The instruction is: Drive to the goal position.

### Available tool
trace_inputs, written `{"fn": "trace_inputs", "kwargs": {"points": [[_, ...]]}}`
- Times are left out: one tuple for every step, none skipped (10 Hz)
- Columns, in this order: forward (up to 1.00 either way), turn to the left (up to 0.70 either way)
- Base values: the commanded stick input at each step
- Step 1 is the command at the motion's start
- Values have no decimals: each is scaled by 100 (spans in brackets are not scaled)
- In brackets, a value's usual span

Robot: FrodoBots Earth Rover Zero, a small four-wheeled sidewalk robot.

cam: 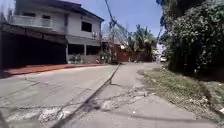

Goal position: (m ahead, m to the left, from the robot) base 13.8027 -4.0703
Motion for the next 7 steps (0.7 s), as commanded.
{"fn": "trace_inputs", "kwargs": {"points": [[100, 7], [100, 8], [100, 7], [100, 7], [100, 6], [100, 4], [100, 1]]}}
